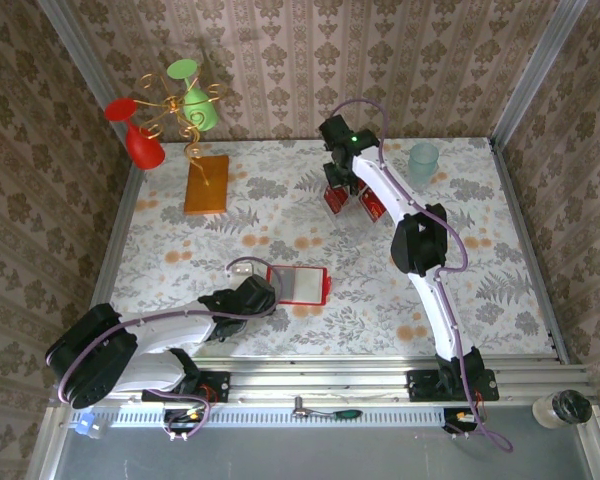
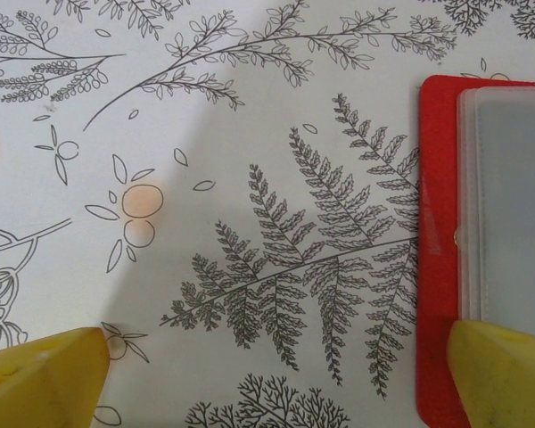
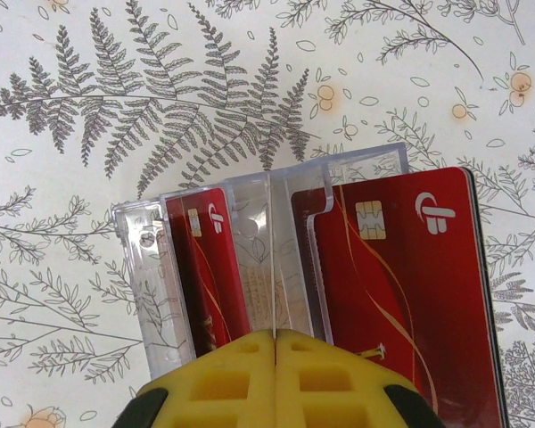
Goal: Put the credit cards into the card holder
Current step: Pick up the credit card from the storage box.
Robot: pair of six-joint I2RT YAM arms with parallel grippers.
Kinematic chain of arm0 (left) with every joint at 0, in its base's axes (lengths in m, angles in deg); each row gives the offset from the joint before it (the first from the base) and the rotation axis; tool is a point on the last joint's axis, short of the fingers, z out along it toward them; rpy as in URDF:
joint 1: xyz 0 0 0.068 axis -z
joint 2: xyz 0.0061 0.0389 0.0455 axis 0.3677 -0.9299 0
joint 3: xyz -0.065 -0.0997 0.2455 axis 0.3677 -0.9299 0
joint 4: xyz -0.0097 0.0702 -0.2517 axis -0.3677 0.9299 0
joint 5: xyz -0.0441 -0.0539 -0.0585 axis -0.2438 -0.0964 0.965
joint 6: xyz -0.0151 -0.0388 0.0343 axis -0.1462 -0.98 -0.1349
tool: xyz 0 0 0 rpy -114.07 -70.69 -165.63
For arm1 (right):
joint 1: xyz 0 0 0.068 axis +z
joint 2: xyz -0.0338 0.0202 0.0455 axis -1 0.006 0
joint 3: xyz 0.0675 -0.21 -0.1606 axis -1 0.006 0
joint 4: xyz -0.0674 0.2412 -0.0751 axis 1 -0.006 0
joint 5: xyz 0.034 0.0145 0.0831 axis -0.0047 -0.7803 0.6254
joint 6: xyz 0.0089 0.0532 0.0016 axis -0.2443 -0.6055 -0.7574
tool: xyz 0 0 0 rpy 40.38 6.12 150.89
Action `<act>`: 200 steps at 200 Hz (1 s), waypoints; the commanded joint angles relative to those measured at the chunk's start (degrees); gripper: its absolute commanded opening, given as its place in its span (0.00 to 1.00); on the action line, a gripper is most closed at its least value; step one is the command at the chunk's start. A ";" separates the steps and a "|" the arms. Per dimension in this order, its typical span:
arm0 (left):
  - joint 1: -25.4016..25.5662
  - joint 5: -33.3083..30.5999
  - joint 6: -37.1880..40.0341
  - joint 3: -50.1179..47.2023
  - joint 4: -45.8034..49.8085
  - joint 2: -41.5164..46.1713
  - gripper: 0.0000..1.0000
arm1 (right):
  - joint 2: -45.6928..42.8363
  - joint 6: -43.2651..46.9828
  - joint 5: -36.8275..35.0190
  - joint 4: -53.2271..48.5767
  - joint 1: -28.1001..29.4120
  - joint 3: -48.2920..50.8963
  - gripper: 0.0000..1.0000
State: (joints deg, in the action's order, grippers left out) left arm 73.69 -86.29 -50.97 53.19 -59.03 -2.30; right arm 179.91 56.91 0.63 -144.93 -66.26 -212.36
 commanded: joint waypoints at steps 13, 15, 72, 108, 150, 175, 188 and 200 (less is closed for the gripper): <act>0.44 -0.97 -0.71 0.13 1.47 0.80 0.98 | -2.42 1.29 1.19 -2.01 -0.02 -2.16 0.00; 0.44 -1.03 -0.70 0.17 1.47 0.79 0.98 | -2.68 1.28 1.18 -1.99 0.03 -2.18 0.00; 0.66 -1.58 -0.67 0.21 2.36 2.12 0.98 | -8.91 2.13 1.04 -2.34 3.82 -1.85 0.00; 0.67 -1.89 -0.50 0.90 3.40 2.84 0.98 | -12.24 2.33 -0.23 -2.30 7.65 0.48 0.00; 0.69 -2.83 -0.41 1.18 4.77 4.72 0.98 | -23.58 -1.13 4.05 6.18 11.02 18.76 0.00; 0.64 -3.55 -0.32 1.18 6.06 6.11 0.99 | -32.74 -6.14 11.20 14.93 12.52 35.49 0.00; 0.62 -3.93 -0.32 1.21 6.76 6.85 0.99 | -36.55 -9.30 14.62 19.53 13.21 43.75 0.00; 0.63 -4.51 -0.32 1.19 7.43 7.47 0.99 | -39.85 -12.47 18.28 24.31 13.88 51.16 0.00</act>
State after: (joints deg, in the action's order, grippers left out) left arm 74.04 -88.22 -50.97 53.28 -54.77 3.58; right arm 146.27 51.84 9.89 -131.54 -53.60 -172.17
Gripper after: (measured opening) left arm 0.986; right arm 0.063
